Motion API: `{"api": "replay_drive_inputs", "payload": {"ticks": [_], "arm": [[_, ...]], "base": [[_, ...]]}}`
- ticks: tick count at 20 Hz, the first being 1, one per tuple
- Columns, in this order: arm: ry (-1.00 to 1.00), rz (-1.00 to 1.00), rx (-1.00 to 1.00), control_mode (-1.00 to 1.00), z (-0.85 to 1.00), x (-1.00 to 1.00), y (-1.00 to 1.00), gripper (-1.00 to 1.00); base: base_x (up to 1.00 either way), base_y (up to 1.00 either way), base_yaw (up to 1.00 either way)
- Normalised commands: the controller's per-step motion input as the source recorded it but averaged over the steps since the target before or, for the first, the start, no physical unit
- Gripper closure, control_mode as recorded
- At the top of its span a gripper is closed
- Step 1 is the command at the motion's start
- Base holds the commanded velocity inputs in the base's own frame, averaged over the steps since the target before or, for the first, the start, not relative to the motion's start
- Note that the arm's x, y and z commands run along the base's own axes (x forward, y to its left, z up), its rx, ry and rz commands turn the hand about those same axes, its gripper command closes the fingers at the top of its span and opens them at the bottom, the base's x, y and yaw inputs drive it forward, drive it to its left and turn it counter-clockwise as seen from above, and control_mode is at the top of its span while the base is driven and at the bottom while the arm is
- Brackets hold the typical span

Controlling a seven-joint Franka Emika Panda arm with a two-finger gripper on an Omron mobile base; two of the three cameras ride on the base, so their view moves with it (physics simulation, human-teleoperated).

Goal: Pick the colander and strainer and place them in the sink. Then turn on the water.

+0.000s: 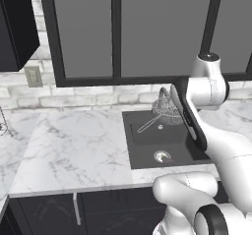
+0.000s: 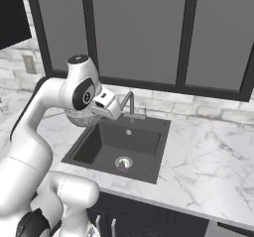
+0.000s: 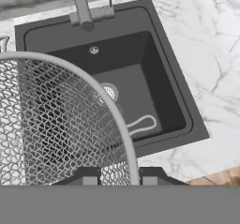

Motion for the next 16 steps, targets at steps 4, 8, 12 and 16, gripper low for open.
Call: {"api": "replay_drive_inputs", "payload": {"ticks": [4,8,12,16], "arm": [[0.06,-0.02,0.02,-1.00,-0.21,-0.11,-0.23,1.00],[0.05,-0.03,0.02,-1.00,-0.23,-0.20,-0.30,1.00],[0.00,-0.03,0.03,-1.00,-0.24,-0.28,-0.36,1.00],[0.00,-0.02,0.01,-1.00,-0.22,-0.24,-0.33,1.00]], "base": [[0.00,0.00,0.00],[0.00,0.00,0.00],[0.00,0.00,0.00],[0.00,0.00,0.00]]}}
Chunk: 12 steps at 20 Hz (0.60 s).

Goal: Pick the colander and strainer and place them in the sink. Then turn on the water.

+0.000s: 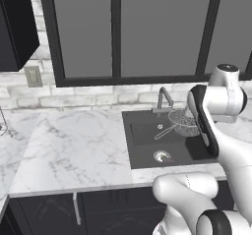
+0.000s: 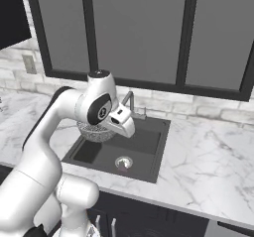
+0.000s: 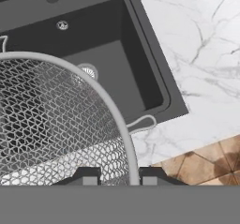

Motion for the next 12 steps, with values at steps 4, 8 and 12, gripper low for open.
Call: {"api": "replay_drive_inputs", "payload": {"ticks": [4,8,12], "arm": [[-0.03,-0.01,0.00,-1.00,-0.19,-0.13,-0.30,1.00],[-0.05,0.00,0.00,-1.00,-0.26,-0.02,-0.09,1.00],[-0.06,-0.02,0.00,-1.00,-0.27,0.00,0.00,1.00]], "base": [[0.00,0.00,0.00],[0.00,0.00,0.00],[0.00,0.00,0.00]]}}
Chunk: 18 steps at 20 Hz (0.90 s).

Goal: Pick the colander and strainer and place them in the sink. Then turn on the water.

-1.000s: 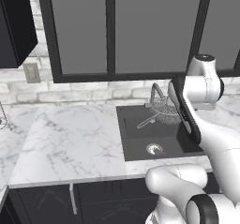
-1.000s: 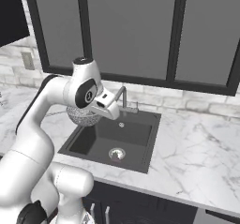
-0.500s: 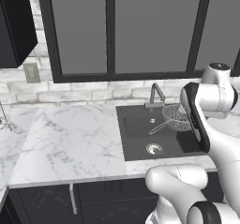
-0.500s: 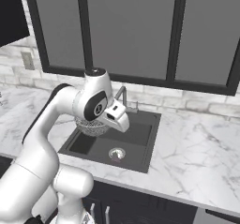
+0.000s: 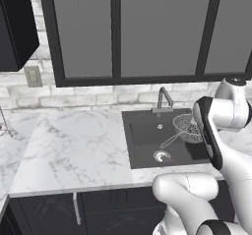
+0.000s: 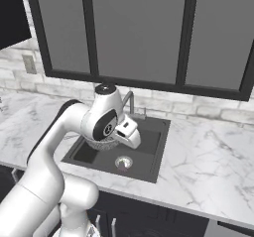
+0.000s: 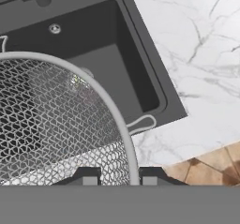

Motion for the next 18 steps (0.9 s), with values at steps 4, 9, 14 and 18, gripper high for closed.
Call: {"api": "replay_drive_inputs", "payload": {"ticks": [4,9,14,18], "arm": [[-0.05,-0.04,0.00,-1.00,-0.25,0.00,0.00,1.00],[-0.05,-0.04,0.00,-1.00,-0.19,0.03,-0.03,1.00],[-0.04,-0.06,-0.02,-1.00,-0.04,0.29,0.00,1.00],[0.00,-0.03,0.00,-1.00,-0.07,0.40,0.00,1.00]], "base": [[0.00,0.00,0.00],[0.00,0.00,0.00],[0.00,0.00,0.00],[0.00,0.00,0.00]]}}
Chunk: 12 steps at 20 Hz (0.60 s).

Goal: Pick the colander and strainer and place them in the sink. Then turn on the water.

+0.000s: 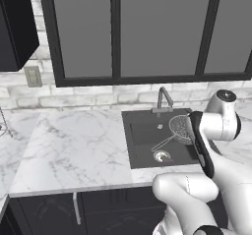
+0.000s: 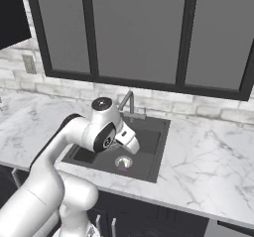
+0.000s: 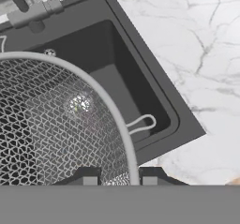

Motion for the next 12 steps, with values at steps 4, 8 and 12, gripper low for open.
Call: {"api": "replay_drive_inputs", "payload": {"ticks": [4,8,12], "arm": [[0.01,-0.02,0.00,-1.00,-0.16,0.31,-0.06,1.00],[0.04,-0.01,0.03,-1.00,-0.24,0.16,-0.24,1.00],[0.01,0.00,0.01,-1.00,-0.27,0.20,-0.17,1.00]], "base": [[0.00,0.00,0.00],[0.00,0.00,0.00],[0.00,0.00,0.00]]}}
